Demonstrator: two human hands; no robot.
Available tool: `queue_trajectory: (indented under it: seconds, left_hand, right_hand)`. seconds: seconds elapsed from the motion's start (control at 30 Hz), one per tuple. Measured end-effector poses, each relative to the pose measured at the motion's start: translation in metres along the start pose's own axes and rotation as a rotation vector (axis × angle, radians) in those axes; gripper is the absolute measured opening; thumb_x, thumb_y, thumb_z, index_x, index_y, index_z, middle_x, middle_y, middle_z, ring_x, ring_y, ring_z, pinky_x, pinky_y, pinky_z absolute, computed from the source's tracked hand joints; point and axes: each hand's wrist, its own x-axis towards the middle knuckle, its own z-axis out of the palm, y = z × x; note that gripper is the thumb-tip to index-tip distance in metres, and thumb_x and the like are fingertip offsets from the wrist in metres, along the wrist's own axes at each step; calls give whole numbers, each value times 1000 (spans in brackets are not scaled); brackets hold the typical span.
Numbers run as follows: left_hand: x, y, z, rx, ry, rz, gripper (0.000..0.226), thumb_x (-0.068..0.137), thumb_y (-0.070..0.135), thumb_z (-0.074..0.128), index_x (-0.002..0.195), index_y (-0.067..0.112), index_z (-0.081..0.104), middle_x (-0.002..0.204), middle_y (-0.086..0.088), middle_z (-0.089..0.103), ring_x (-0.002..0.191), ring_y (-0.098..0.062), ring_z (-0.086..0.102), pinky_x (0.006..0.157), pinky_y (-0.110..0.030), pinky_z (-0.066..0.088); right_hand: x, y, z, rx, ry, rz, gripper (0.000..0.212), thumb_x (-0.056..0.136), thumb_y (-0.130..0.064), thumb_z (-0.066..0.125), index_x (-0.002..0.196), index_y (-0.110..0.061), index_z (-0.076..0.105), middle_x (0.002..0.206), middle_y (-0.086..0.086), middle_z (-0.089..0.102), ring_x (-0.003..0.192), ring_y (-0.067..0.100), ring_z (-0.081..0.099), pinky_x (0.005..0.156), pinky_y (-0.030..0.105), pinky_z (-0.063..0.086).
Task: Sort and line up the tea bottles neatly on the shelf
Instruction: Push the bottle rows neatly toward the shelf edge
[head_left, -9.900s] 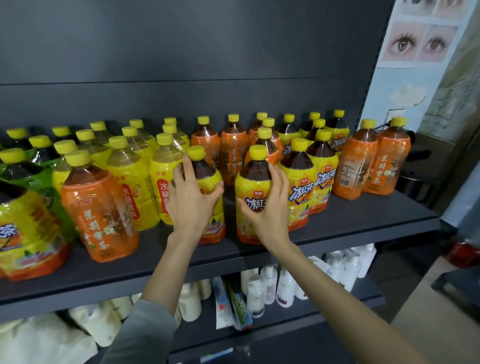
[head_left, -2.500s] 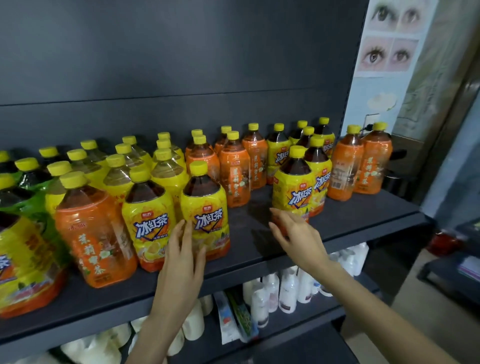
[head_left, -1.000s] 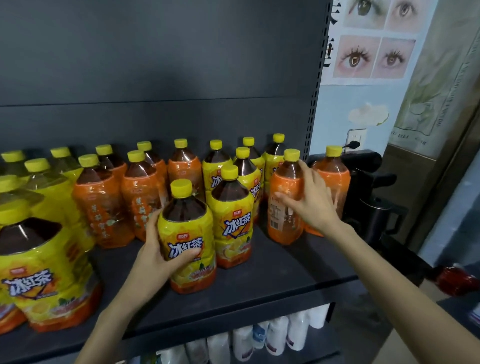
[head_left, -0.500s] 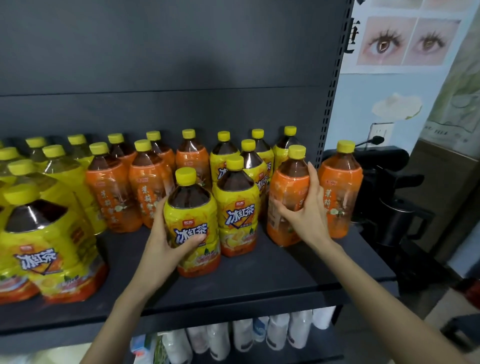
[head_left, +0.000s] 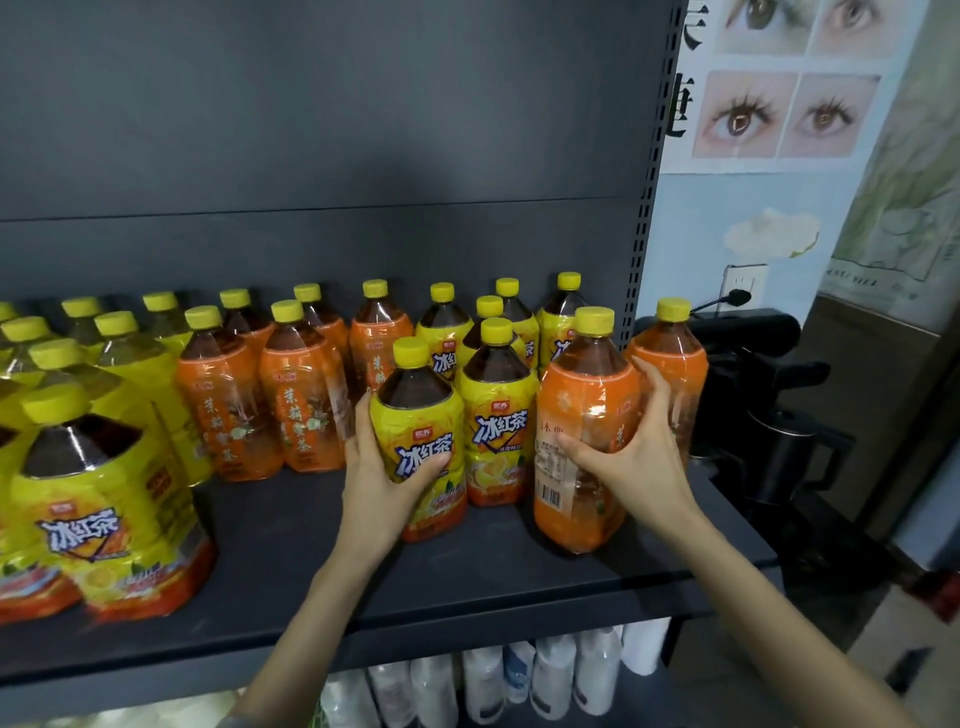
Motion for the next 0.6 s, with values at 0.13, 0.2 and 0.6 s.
queue_trajectory:
  seconds: [0.13,0.2,0.6]
  left_hand:
    - [-1,8,15,28,0,3,104,72,42,77,149,31,8,141,-5,33,114,-5,34,100,-32,36]
    - [0,11,22,32,-5,-5,103,73,39,77,149,32,7,139,-8,35,111,-5,33,96,-29,34]
    - [-5,25,20,-113,-245,-92,82,84,70,35,147,43,-8,157,11,-4,136,5,2,107,-18,11]
  right_hand:
    - [-6,-18,-6,50,-32,17,96,57,-45,80,129,-43,17,116,-27,37,114,9,47,96,37,44]
    - [-9,-24,-8,82,-48,33,95,52,-51,77,127,-43,19,117,-24,42,113,9,50,94,36,46]
    - [-18,-35,-6,138,-133,45,96,49,-50,79,127,-40,23,129,-7,46,116,11,52,86,26,48]
